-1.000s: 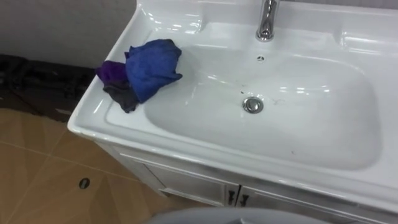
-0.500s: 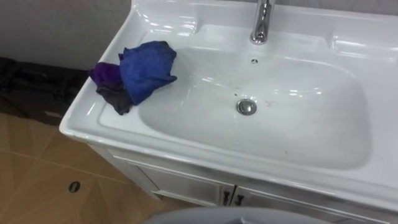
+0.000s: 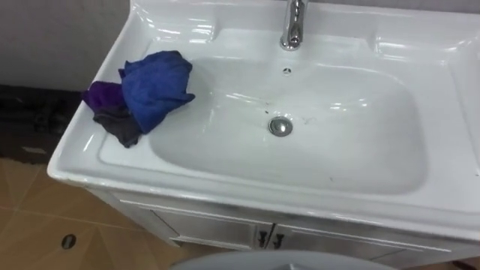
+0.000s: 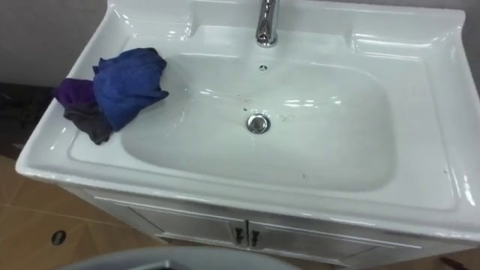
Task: Wipe basin
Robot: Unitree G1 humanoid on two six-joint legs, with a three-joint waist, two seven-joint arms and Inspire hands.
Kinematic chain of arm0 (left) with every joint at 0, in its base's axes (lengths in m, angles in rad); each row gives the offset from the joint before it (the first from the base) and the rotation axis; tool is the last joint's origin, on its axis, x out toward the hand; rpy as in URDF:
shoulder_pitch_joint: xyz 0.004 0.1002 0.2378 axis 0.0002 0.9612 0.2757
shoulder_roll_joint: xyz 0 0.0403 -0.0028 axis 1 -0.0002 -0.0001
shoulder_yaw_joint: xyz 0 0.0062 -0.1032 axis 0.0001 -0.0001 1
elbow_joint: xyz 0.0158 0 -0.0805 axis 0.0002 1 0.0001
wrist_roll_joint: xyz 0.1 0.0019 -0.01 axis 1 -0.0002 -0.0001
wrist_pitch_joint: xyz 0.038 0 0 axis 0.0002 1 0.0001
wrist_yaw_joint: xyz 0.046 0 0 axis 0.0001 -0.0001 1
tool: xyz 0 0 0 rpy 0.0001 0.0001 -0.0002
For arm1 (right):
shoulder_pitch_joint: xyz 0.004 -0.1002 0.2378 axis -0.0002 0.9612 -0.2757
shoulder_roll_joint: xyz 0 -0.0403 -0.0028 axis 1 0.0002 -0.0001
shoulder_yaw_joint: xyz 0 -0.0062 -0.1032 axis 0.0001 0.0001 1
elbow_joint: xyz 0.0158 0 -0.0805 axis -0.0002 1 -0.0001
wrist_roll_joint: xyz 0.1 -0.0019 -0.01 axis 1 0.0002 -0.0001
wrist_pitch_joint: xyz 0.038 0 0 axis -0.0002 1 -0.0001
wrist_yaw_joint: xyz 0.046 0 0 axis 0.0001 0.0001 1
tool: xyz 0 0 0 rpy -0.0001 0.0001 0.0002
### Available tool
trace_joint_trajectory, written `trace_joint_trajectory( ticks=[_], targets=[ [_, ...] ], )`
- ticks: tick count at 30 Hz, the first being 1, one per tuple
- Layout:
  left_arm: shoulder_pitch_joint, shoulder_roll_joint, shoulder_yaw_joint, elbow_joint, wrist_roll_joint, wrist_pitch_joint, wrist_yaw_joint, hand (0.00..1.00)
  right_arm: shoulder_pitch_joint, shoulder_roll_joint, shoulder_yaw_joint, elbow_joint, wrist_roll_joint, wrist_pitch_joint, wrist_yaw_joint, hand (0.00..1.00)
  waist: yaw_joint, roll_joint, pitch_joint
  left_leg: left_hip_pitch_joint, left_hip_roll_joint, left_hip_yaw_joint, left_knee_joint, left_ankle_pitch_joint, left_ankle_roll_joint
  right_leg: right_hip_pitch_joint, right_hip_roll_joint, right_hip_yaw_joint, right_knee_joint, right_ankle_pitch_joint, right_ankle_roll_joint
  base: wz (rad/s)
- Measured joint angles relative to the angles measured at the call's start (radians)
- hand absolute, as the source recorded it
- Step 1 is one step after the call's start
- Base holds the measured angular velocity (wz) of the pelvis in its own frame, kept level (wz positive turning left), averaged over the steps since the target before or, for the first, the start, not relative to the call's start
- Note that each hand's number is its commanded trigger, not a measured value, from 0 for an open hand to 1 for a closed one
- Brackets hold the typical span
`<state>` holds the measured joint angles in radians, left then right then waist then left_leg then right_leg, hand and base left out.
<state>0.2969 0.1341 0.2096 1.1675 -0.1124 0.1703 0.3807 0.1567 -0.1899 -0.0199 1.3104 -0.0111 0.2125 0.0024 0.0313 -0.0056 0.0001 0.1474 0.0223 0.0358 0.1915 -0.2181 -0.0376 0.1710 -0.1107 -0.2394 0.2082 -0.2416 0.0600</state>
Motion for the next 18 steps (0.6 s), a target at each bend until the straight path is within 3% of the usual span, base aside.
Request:
trace_joint_trajectory(
  ticks=[6,8,12,18],
  targets=[
    [-0.043,0.005,-0.028,-0.001,0.122,0.004,-0.065,0.00,-0.010,0.002,-0.001,-0.002,-0.043,-0.002,0.005,0.00,-0.028,-0.001,0.0006,-0.005,0.000,0.077,0.006,-0.008,0.013,-0.038,-0.008,0.042,0.031,0.003,0.005,-0.23],
    [-0.063,0.016,-0.078,-0.001,0.128,0.007,-0.093,0.00,-0.012,0.001,0.021,0.000,-0.066,0.000,0.007,0.00,-0.027,-0.003,0.0017,-0.006,0.000,0.101,0.006,-0.014,0.022,-0.055,-0.008,0.064,0.033,0.007,0.012,-0.24],
    [-0.091,0.022,-0.116,0.000,0.146,0.020,-0.140,0.00,-0.028,0.003,0.046,0.000,-0.072,0.007,0.012,0.00,-0.028,-0.005,0.0020,-0.027,-0.004,0.128,0.012,-0.026,0.035,-0.090,-0.011,0.101,0.053,0.016,0.023,-0.22],
    [-0.103,0.036,-0.135,0.000,0.161,0.029,-0.188,0.00,-0.036,0.006,0.042,-0.001,-0.027,0.008,0.013,0.00,-0.052,-0.009,0.0019,-0.030,-0.003,0.140,0.014,-0.030,0.038,-0.100,-0.011,0.101,0.056,0.026,0.025,-0.06]
  ],
)
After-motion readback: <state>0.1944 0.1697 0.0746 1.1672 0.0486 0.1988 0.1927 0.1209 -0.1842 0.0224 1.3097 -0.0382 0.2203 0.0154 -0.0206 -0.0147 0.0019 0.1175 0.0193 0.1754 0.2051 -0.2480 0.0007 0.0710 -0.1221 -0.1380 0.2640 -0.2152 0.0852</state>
